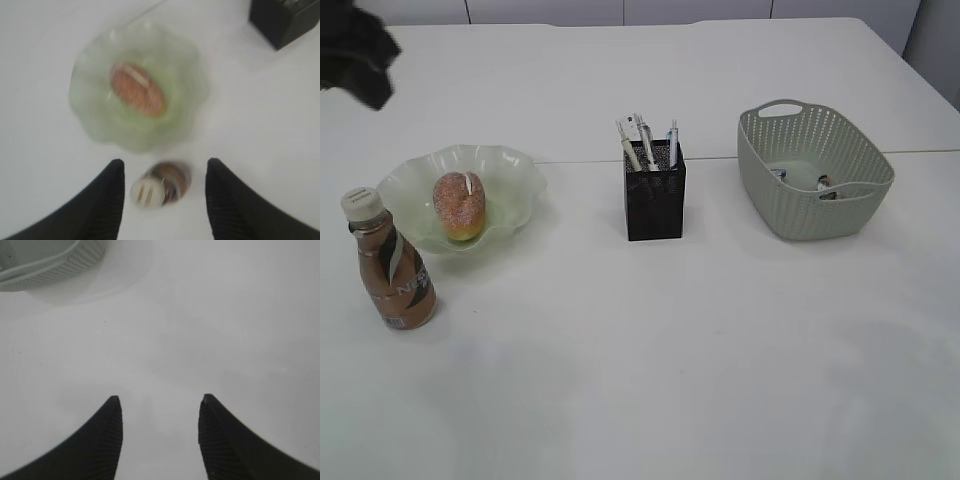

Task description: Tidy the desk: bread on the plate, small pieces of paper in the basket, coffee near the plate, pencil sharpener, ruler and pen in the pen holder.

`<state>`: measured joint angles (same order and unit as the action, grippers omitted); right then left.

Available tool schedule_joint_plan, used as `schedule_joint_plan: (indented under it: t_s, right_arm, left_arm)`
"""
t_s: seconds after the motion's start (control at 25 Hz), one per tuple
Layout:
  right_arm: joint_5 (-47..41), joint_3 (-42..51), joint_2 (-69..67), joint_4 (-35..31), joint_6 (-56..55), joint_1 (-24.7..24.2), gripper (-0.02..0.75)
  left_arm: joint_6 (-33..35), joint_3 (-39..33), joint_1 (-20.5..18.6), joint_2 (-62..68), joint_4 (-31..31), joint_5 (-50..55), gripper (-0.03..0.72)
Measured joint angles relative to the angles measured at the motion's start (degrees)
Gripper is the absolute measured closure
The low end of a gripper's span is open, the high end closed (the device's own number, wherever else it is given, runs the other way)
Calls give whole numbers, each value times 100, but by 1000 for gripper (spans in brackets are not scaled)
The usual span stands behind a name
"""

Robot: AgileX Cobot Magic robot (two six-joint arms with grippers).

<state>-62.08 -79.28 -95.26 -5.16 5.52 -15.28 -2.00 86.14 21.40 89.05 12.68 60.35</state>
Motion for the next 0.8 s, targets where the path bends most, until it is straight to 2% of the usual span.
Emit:
schedule_joint_plan:
  t_s: [0.12, 0.24, 0.32, 0.52, 0.64, 0.8]
  right_arm:
    - [23, 0, 0, 13, 0, 0, 343]
    - [43, 0, 0, -30, 4, 0, 343]
    - [130, 0, 0, -91, 4, 0, 343]
    - [-89, 0, 0, -385, 17, 0, 342]
    - [-364, 0, -3, -785, 325, 0, 342]
    - [-674, 0, -3, -1680, 1026, 0, 343]
  left_arm:
    - [-512, 0, -379, -121, -14, 886, 307]
    - [-622, -27, -692, -210, -673, 1029, 307]
    - [-635, -27, -767, -274, -904, 1056, 307]
    - [-656, -36, -840, -734, -478, 1090, 306]
    - [-656, -36, -1152, -1284, -440, 1094, 305]
    - [-656, -36, -1588, -2200, -544, 1137, 305]
